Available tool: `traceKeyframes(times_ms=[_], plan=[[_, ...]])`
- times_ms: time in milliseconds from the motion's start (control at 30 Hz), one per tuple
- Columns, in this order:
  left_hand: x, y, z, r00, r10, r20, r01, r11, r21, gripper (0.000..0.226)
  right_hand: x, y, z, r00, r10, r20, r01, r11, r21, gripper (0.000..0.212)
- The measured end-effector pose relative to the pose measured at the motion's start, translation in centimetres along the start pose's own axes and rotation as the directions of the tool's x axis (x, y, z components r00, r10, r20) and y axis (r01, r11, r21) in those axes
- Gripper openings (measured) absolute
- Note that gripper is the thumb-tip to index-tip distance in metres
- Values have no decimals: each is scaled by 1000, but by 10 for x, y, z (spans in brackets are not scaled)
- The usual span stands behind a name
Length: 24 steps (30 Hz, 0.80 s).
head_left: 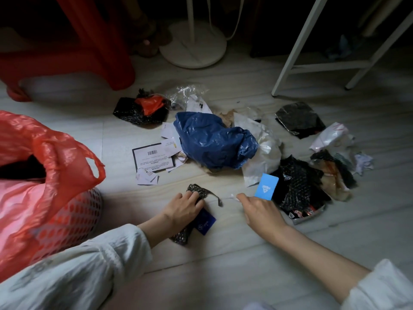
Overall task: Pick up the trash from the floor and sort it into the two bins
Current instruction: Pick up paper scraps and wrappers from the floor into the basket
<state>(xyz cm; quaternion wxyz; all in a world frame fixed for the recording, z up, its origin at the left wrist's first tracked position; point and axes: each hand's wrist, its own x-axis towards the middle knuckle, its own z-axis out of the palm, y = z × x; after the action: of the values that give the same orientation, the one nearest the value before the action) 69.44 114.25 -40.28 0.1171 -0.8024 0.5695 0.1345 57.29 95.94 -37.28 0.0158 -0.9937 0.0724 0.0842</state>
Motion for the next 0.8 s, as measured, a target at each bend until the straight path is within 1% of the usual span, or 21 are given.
traceKeyframes(times_ms=[67,133,200,267,333,367,400,467,533,567,633,667,733,800], plan=[[-1,5,-10,999,-33,13,33,999,-11,38,-3,-3,-1,1000,-6,-9,6,999,34,45],[-1,7,-14,995,-85,55,87,996,-28,33,-4,-4,-1,1000,-18,-25,20,995,100,39],[3,5,-9,981,-151,122,151,988,12,38,-5,-7,-4,1000,-7,-22,10,990,139,35],[5,2,-7,972,-182,150,182,983,17,46,-4,-7,-7,999,2,-33,3,988,156,29],[5,0,-7,952,-234,197,250,966,-60,51,-2,-9,-12,999,30,-24,-25,977,211,15],[5,-2,-6,944,-247,217,272,957,-96,51,0,-8,-13,999,46,-1,-45,975,217,15],[5,-3,-5,942,-250,222,281,952,-119,48,1,-8,-15,998,58,27,-62,971,232,21],[4,-5,-7,941,-237,244,282,944,-172,35,5,-8,-21,994,98,48,-107,950,294,25],[3,-10,-16,941,-242,238,308,905,-294,28,13,-8,-30,983,184,12,-172,888,426,16],[2,-14,-25,941,-255,221,321,878,-354,27,19,-8,-36,975,224,3,-195,842,503,15],[-1,-24,-51,949,-285,137,317,844,-433,28,30,-10,-51,958,288,-4,-228,768,599,31],[-3,-30,-65,948,-306,86,310,831,-462,28,35,-13,-62,947,322,-18,-237,732,639,36],[-10,-42,-98,930,-367,-32,296,796,-529,30,45,-21,-87,930,363,-64,-213,671,710,37],[-23,-54,-130,881,-443,-165,295,788,-541,33,56,-37,-115,918,376,-123,-138,595,792,29]])
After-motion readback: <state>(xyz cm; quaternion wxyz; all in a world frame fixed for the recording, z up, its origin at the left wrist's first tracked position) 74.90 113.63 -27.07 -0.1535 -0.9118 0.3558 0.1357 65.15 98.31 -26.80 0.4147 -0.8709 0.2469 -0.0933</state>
